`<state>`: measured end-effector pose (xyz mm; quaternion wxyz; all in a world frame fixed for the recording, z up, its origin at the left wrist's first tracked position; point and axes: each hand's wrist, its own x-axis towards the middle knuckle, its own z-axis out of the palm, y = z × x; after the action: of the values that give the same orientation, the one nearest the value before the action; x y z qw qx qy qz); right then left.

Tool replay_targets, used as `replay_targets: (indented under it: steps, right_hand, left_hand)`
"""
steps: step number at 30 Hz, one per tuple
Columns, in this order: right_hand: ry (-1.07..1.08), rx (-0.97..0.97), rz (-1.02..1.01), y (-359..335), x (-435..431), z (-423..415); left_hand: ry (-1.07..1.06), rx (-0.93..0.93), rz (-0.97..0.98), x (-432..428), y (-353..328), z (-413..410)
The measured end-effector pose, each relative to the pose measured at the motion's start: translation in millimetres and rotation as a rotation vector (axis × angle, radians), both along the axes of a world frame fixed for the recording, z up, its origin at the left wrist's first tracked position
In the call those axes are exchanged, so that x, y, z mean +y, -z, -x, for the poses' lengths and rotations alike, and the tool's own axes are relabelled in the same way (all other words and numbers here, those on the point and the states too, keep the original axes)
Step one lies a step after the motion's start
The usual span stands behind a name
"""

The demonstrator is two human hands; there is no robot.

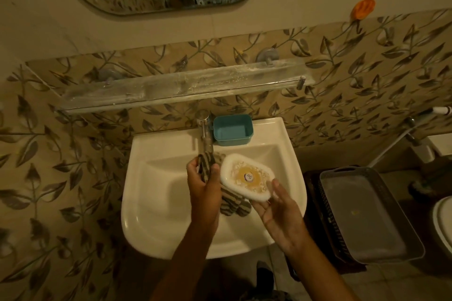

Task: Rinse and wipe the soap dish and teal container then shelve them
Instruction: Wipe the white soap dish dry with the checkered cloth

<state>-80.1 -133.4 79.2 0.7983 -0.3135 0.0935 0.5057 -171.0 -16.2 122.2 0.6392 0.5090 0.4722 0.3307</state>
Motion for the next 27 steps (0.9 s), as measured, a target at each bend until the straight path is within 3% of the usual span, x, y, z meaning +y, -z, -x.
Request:
replay_targets:
  steps: [7,11,15,21,25,27]
  right_hand:
    - [0.190,-0.333,0.335,-5,16,4]
    - [0.042,-0.484,0.311,-11,11,4]
    - [-0.036,-0.579,0.262,-20,4,-4]
    - [0.243,-0.448,0.279,-26,20,7]
    - [0.135,-0.462,0.298,-20,17,13]
    - [0.018,-0.478,0.267,-18,12,5]
  left_hand:
    - [0.094,0.127,-0.190,-76,15,16]
    - [0.071,0.128,-0.310,-78,11,18]
    - [0.184,0.139,-0.350,-39,3,20]
    - [0.093,0.078,-0.280,-75,7,11]
    - [0.008,0.065,-0.285,-74,8,13]
    - [0.063,0.075,-0.312,-55,3,15]
